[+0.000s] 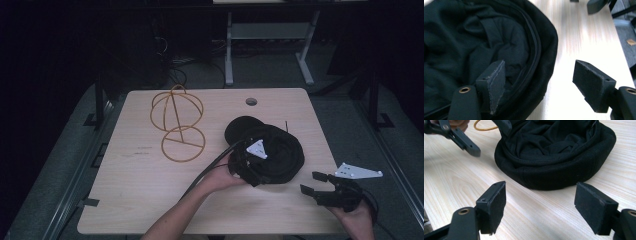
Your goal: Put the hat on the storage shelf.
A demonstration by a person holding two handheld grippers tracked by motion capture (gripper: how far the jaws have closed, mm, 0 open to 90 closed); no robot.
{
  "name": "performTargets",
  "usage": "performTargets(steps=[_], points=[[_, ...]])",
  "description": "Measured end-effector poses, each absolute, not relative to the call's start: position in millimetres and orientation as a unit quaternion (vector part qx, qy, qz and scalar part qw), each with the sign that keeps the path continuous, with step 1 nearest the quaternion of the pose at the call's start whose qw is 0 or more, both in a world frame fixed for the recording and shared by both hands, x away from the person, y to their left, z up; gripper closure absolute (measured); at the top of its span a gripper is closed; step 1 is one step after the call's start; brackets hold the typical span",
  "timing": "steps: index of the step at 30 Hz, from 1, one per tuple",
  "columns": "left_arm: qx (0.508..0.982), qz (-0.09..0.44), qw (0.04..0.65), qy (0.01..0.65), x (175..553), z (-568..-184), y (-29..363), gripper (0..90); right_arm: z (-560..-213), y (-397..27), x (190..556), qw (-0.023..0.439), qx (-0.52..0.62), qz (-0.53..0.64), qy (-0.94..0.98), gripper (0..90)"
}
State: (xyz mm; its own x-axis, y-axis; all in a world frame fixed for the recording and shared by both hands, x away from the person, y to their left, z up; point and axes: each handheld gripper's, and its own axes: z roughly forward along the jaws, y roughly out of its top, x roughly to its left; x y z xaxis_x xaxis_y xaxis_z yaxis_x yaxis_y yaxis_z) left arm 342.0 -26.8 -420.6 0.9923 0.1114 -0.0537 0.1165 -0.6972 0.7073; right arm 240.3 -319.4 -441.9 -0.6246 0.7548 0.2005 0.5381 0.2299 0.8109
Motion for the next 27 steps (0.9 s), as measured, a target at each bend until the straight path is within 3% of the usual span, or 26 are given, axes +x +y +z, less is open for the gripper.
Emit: performTargets(steps=[14, 27], points=[[0.945, -0.01, 0.325, 0.037, 346.2, -434.4, -45.1, 40.4, -442.6, -318.1, 240.6, 0.113, 0.413, 0.459, 0.778, 25.0], [0.96, 0.033, 0.277, 0.017, 342.2, -444.8, -56.7, 51.1, -442.3, -318.8, 240.3, 0.115, 0.411, 0.461, 0.778, 25.0]])
